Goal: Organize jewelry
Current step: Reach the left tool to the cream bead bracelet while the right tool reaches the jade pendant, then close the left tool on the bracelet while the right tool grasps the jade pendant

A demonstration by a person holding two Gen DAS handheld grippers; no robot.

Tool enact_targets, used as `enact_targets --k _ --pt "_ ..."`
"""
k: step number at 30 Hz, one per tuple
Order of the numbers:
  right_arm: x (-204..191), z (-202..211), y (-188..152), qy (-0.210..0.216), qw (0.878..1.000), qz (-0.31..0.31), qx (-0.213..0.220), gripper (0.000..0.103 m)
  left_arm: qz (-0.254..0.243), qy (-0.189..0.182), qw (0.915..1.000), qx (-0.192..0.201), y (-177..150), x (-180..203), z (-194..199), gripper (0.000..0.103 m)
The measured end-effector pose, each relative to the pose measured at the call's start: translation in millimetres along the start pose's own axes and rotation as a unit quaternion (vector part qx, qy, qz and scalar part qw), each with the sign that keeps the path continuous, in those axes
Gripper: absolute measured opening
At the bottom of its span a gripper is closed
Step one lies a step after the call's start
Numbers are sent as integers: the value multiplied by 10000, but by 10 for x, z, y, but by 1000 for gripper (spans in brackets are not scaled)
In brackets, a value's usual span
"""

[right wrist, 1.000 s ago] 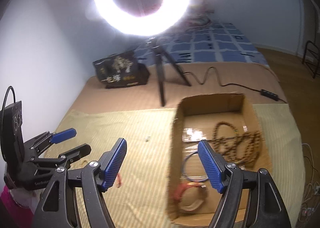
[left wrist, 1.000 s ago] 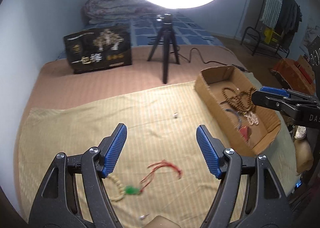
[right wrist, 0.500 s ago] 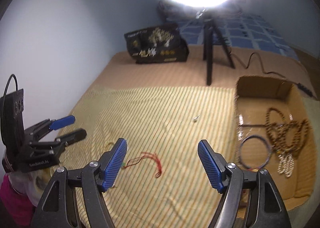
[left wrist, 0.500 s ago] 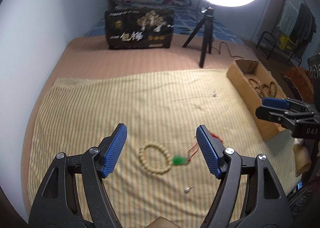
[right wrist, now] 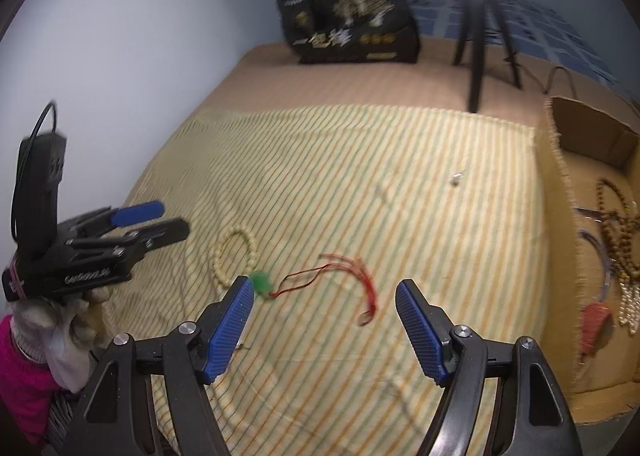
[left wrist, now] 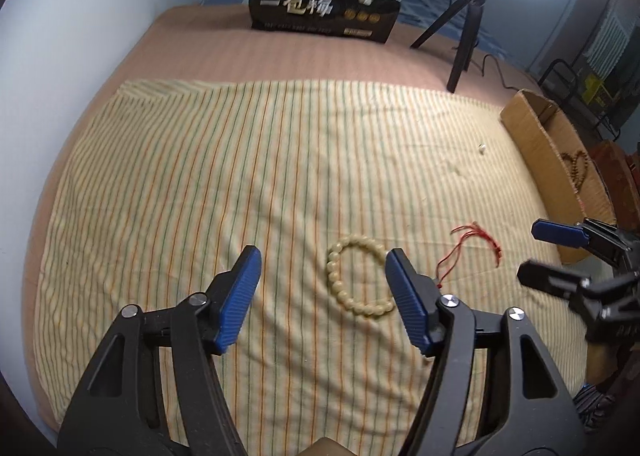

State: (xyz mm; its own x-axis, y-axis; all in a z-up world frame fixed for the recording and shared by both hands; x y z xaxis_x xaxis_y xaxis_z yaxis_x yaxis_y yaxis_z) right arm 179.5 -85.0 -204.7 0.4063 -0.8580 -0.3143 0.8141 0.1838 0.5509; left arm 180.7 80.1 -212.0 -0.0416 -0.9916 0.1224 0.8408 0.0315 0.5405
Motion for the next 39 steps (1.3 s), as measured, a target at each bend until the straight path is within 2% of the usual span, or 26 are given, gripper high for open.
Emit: enact_targets --k 5,10,16,24,33,38,39 --pt "-219 -209 -79 68 9991 376 -168 73 -26 81 9998 -166 -79 -40 -144 57" --pt "-381 -408 -118 114 9959 849 -292 51 11 65 9996 -257 -120 -77 -211 53" --pt "-586 -563 -124 86 9873 1558 -313 39 103 3 9993 -360 -116 -107 -295 49" --pt "-601 -742 -169 65 9802 1915 -503 31 32 -20 9989 -463 -110 -45 -417 45" --pt "-556 -819 -129 85 9795 1940 -528 31 -133 104 9986 -493 -94 29 -579 42" --pt "-601 -799 -150 4 9740 2200 -544 30 -206 261 9985 -440 -60 35 -628 29" --pt "-605 -800 -164 -31 9729 2248 -550 27 -220 287 9984 -431 -56 30 -634 27"
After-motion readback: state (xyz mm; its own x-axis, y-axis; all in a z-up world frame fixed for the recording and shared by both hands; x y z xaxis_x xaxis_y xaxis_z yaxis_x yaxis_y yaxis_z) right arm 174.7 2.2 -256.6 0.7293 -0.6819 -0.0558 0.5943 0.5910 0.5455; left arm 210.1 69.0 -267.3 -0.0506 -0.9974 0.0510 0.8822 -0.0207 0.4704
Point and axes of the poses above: each gripper's, at about its wrist camera, not at the fingertips, and z roughly against the way its jaws point, x to its right, y to its top, the point moved 8 cm from there along -z, roughly the way its jaws point, and after that the axes turned 4 degrees about x, right-handed, at the moved point
